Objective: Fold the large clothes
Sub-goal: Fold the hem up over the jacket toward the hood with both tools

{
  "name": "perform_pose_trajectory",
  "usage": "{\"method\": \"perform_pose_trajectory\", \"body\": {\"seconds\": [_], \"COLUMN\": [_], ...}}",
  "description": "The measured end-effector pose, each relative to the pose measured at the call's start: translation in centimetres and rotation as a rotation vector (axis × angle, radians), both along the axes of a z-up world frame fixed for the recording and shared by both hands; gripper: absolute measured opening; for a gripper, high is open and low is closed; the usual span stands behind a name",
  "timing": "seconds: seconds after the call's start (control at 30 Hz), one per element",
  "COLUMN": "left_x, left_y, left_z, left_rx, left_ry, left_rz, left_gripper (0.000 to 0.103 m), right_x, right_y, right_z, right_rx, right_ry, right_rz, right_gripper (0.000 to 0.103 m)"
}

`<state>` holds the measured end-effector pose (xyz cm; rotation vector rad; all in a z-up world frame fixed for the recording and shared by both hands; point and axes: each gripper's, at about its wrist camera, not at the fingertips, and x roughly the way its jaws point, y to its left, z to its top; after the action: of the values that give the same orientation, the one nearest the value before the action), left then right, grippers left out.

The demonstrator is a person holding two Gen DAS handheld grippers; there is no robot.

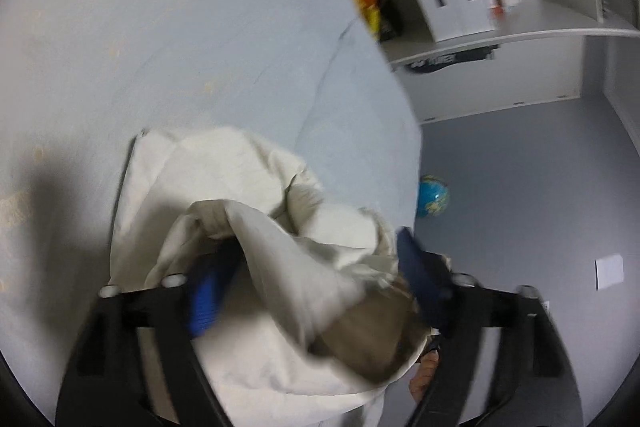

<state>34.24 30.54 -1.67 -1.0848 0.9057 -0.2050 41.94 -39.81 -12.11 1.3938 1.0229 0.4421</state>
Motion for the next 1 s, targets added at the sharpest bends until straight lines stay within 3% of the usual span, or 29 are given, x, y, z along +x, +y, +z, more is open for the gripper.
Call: {"method": "perform_pose_trajectory", "body": {"seconds": [0.07, 0.13, 0.33, 0.43, 0.6, 0.67, 0.8, 1.0], "left_x": [-0.7, -1.6, -3.6, -3.7, -3.1, -3.1, -2.4, -0.7], "left_y": [0.4, 0.7, -1.2, -5.4, -14.2, -17.3, -20.2, -21.0], "left_z": [1.0, 2.4, 6.8, 8.3, 8.0, 7.0, 5.1, 1.4], "left_rx": [0.037, 0.094, 0.257, 0.392, 0.640, 0.706, 0.757, 0.829], "left_ry": [-0.017, -0.025, -0.102, -0.125, -0.126, -0.130, -0.123, -0.049], "left_rz": [0.024, 0.044, 0.045, -0.034, -0.186, -0.234, -0.258, -0.246], "left_gripper": [0.094, 0.095, 0.095, 0.095, 0.095, 0.095, 0.096, 0.097], "right_x": [-0.4, -1.0, -2.5, -3.0, -5.9, -7.2, -8.9, -7.8], "right_y": [-1.1, -2.1, -1.2, 2.3, 13.2, 16.2, 19.2, 20.6], "right_z": [0.8, 1.7, 7.3, 10.5, 14.4, 14.4, 13.0, 9.1], "right_rx": [0.004, 0.014, -0.138, -0.321, -0.815, -0.928, -1.051, -1.123], "right_ry": [-0.014, -0.025, -0.186, -0.287, -0.500, -0.552, -0.574, -0.547], "right_rz": [-0.046, -0.084, -0.049, 0.073, 0.372, 0.434, 0.493, 0.505], "right_gripper": [0.067, 0.071, 0.072, 0.072, 0.072, 0.072, 0.072, 0.072]}}
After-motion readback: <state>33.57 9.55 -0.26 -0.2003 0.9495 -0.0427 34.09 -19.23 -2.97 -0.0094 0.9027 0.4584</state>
